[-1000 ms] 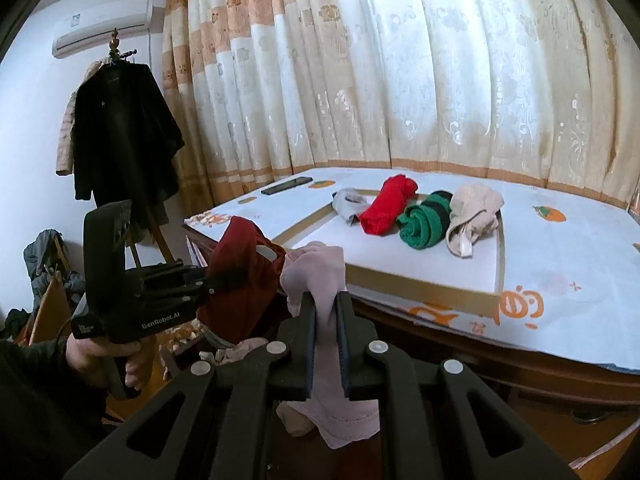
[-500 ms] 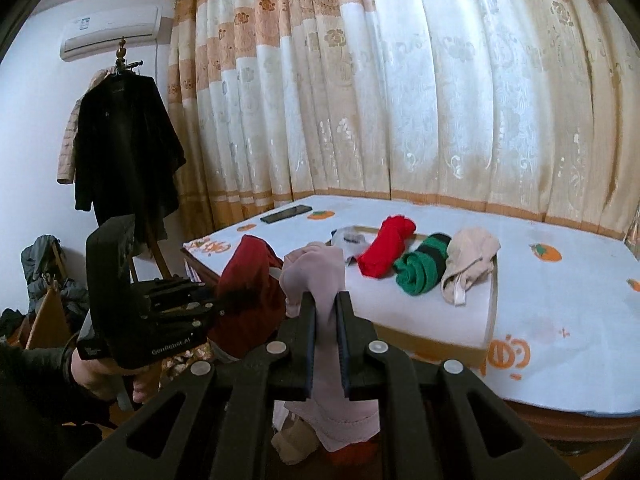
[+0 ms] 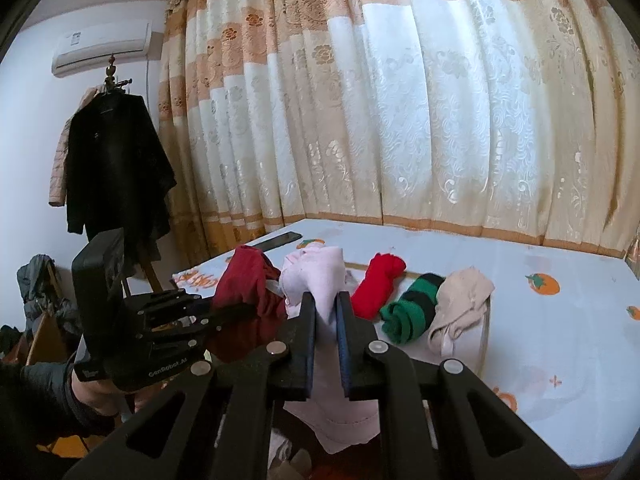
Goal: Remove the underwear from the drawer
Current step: 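Raise the dark red sock and pink underwear over the white tray with both grippers, then open both grippers to drop the red sock and pink underwear into the tray, then lower both tools back into the open drawer of clothes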
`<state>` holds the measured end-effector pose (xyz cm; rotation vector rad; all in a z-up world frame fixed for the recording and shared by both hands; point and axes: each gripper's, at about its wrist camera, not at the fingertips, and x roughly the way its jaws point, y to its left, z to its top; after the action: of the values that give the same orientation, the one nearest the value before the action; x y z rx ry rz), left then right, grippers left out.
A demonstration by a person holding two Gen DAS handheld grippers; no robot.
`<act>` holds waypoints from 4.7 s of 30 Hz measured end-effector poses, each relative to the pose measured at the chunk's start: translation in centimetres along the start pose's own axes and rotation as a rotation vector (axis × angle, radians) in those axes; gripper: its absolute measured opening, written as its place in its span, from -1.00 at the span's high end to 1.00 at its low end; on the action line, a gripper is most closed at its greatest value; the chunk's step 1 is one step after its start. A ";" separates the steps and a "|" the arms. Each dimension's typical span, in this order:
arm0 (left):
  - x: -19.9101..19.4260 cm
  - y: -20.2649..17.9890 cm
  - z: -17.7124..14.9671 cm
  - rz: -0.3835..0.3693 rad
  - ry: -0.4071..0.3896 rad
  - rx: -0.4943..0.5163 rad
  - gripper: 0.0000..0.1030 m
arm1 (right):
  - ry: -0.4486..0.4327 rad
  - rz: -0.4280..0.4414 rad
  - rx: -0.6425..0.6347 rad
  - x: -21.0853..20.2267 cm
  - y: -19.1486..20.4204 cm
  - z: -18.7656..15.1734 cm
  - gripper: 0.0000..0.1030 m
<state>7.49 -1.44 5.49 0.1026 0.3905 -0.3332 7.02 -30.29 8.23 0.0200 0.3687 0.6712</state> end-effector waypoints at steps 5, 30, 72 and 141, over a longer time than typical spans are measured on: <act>1.2 0.2 1.2 0.001 0.007 0.014 0.65 | 0.000 -0.009 0.002 1.2 -0.8 1.3 0.79; 10.2 3.7 5.6 0.034 0.093 -0.028 0.65 | 0.060 -0.048 0.065 9.0 -5.9 6.7 0.79; 24.8 8.0 5.6 0.015 0.321 -0.202 0.61 | 0.342 -0.207 0.200 25.1 -15.6 3.7 0.78; 1.7 0.1 -9.4 -0.093 0.444 0.168 -0.22 | 0.526 0.079 0.054 4.3 2.1 -8.6 -0.16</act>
<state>5.70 -0.32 -3.78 0.3266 0.8079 -0.4352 5.96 -26.91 -0.90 -0.0926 0.8953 0.7410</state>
